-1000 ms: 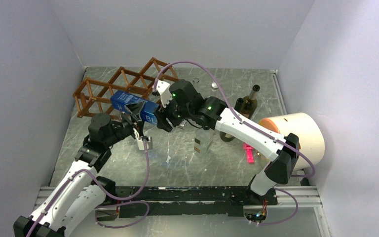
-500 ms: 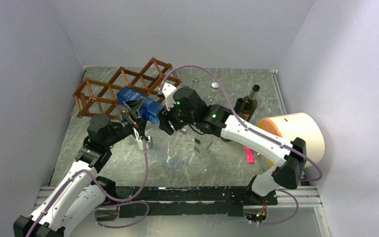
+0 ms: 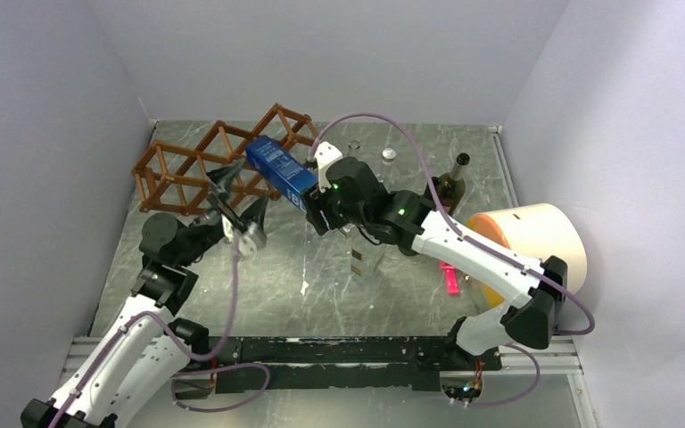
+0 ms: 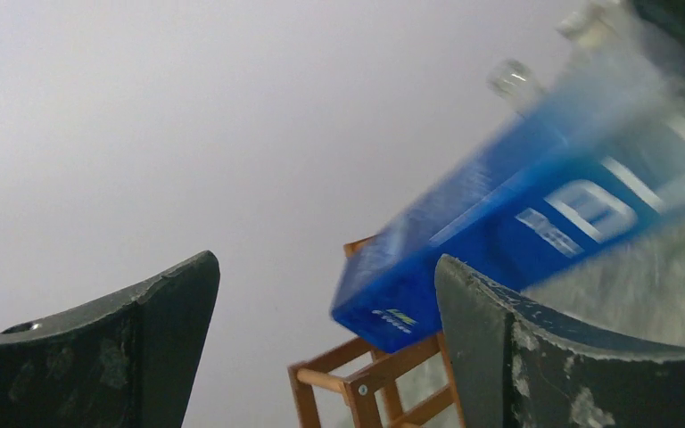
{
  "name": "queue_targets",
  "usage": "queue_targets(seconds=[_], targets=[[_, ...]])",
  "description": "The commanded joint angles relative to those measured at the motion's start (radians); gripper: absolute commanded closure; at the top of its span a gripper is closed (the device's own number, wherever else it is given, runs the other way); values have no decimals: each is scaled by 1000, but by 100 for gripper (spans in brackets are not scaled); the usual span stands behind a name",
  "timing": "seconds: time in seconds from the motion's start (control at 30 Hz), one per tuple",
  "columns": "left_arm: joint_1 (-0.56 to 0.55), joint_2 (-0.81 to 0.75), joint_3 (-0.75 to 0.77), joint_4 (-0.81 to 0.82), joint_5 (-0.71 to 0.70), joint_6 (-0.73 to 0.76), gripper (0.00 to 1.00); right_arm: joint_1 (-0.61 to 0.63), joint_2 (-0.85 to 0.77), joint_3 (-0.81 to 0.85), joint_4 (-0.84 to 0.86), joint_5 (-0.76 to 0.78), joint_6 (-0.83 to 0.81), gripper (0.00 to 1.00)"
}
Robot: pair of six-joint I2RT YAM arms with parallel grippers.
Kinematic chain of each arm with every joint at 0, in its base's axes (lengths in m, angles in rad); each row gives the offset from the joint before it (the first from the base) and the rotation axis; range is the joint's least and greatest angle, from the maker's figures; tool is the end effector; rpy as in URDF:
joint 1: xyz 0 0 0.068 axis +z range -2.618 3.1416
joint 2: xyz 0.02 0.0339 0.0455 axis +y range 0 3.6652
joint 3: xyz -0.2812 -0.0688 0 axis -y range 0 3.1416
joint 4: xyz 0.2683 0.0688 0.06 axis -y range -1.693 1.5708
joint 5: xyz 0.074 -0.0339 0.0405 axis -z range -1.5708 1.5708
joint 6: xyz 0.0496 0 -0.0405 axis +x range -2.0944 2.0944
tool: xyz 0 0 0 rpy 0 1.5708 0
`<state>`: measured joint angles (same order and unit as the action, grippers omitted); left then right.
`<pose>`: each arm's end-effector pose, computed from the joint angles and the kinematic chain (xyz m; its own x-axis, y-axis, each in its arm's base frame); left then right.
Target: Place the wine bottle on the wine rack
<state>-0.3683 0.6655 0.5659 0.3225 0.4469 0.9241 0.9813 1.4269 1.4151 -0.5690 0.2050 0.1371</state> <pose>0.1672 -0.0875 0.3464 0.6972 0.5024 -0.5114 0.2680 0.4790 0.8359 0.2036 0.2863 0.3814 -0.4005 -0.3581 -0.8434 -0.6708 0.7417 0.0036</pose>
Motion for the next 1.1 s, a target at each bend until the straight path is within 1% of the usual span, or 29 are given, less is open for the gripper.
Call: queue_targets(seconds=[0.0,0.07,0.1,0.2,0.3,0.4,0.5,0.6,0.73,0.97,1.07], targets=[[4,23,94,232,-406,-572,6,3,-31,50,143,2,17,100],[7,55,152,195,-552,-692,6,2,-22,51,138,-16,19,100],[10,72,186,153,-593,-737,6,2,-18,51,138,-29,18,100],[13,126,295,36,-673,-780,6,2,0,60,120,-67,16,100],[15,149,305,39,-762,-811,6,3,23,76,85,-116,11,100],[18,141,282,63,-766,-813,6,7,45,80,60,-146,10,100],[20,146,297,31,-759,-817,6,16,71,78,36,-139,4,100],[23,166,318,-3,-766,-829,6,28,108,92,12,-90,-9,100],[26,172,299,15,-760,-826,6,34,153,123,-20,-28,-14,100],[31,172,286,26,-759,-820,6,34,202,142,-29,54,-11,100],[33,174,284,28,-755,-822,6,35,219,138,-6,86,-13,100]])
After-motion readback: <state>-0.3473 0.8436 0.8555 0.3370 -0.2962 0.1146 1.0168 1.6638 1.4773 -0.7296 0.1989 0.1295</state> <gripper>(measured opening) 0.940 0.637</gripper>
